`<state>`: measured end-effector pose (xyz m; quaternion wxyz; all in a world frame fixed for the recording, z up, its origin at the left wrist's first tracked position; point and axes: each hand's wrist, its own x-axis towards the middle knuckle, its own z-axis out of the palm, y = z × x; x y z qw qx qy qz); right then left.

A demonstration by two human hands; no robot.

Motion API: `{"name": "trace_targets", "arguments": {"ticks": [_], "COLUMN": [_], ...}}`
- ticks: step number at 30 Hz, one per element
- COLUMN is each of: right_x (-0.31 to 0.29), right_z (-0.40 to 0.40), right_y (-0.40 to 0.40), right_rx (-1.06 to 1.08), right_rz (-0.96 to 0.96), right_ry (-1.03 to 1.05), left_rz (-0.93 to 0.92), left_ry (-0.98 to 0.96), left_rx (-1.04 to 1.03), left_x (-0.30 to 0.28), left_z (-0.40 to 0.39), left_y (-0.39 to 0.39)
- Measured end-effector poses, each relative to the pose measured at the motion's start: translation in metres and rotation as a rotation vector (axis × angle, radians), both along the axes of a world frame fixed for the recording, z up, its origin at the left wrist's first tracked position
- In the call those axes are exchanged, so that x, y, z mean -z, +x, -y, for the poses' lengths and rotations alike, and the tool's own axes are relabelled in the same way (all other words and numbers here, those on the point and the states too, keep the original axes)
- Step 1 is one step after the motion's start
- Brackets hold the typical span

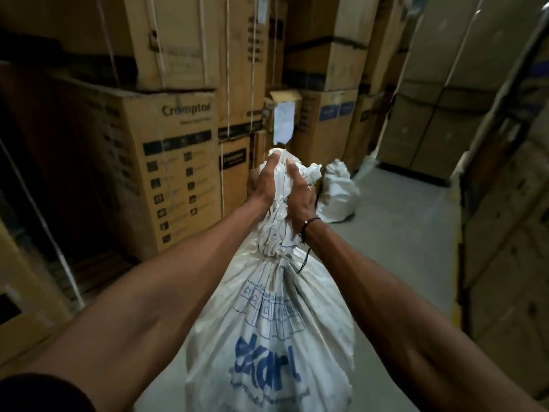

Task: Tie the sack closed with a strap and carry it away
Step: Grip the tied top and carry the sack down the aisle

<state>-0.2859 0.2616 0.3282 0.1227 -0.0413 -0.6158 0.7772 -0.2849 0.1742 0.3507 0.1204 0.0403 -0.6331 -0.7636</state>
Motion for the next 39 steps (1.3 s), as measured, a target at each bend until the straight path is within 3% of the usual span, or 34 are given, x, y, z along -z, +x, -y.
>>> {"name": "trace_targets", "arguments": {"ticks": [16, 30, 39], "right_x": [-0.184, -0.269, -0.279], "right_z": [-0.208, -0.371, -0.477], "right_y": [-0.096, -0.197, -0.284], "right_rx": [0.388, 0.689, 0.821], "right_rz": [-0.170, -0.173, -0.191], "right_ry": [0.140, 0.247, 0.302], "left_rz": [-0.247, -0.279, -0.303], "left_ry": [0.080, 0.119, 0.182], "left_rx": [0.149, 0.377, 0.461], "left_x": [-0.182, -0.257, -0.271], "left_z": [-0.223, -0.402, -0.504], "left_y": [-0.125, -0.247, -0.325]}}
